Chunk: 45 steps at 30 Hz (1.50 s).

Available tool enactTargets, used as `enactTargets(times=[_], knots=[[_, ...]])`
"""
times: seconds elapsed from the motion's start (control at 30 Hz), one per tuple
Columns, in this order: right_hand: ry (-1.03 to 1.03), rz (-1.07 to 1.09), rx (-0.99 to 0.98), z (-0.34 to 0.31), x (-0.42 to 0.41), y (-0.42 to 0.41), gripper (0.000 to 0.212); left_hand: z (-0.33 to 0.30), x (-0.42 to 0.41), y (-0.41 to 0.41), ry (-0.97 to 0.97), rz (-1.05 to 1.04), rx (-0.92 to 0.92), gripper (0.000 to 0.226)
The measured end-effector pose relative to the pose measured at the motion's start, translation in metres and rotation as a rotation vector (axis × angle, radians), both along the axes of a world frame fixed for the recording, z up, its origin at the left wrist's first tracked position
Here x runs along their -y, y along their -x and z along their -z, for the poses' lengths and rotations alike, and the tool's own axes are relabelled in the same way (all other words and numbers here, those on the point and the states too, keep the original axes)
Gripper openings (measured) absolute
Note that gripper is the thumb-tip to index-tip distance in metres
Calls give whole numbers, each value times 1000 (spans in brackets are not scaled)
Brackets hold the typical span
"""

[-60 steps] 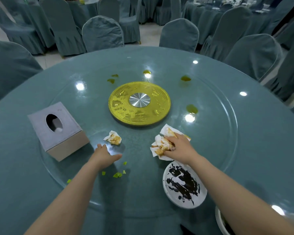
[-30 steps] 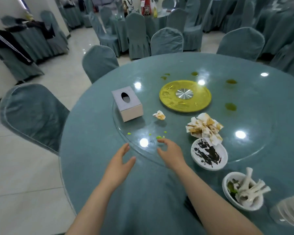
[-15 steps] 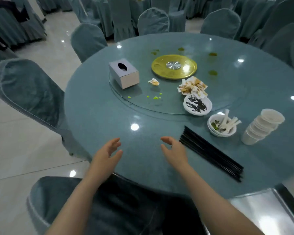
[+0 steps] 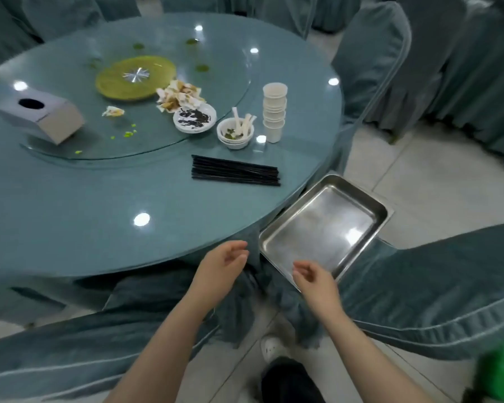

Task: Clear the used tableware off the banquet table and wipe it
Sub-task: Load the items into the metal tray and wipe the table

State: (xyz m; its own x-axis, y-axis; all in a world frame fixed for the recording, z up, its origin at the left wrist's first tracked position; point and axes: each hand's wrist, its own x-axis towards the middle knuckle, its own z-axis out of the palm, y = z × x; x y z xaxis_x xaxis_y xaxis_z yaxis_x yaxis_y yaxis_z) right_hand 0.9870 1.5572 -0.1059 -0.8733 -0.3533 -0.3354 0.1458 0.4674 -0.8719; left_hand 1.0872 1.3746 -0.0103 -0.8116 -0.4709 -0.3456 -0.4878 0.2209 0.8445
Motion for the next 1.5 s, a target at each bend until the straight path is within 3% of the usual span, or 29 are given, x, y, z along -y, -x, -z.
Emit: enactTargets(times=[0.13,0.23,0.3,0.37,0.43,0.53,0.67,0.83,0.97,1.13,1.23,1.3,1.43,1.5], knots=[[15,182,206,32,-39,-2,11,28,-34,28,-74,71,43,20],[69,315,474,72,-50,-1,5,55,-50,46,-114,94,98,20],[132,437,685,103,-53,0,19,77,-56,53,-147,68,151,20],[156,553,822,127,-52,3,14,95,-58,54,-166,41,209,20],[150,635,878,142,-47,15,11,106,-57,53,-188,11,238,22],[145,723,932,165,-39,37,31,123,-50,50,-166,7,281,22],[324,921,1072,198,-38,52,31,143,-43,41,-161,-15,347,20],[440,1049,1068,239,-41,61,40,163,-40,38,-185,-58,416,27],[385,1036,1037,255,-41,57,26,172,-42,34,-219,-80,421,26],[52,926,849,247,-37,66,34,170,-43,31,-244,-98,402,22],[12,810,855,229,-33,73,19,163,-45,29,-259,-97,390,23],[40,762,877,212,-36,74,10,157,-47,27,-261,-91,372,24],[228,822,851,178,-44,69,35,144,-53,16,-272,-39,368,27],[268,854,809,160,-46,65,38,139,-53,12,-271,-8,358,28]])
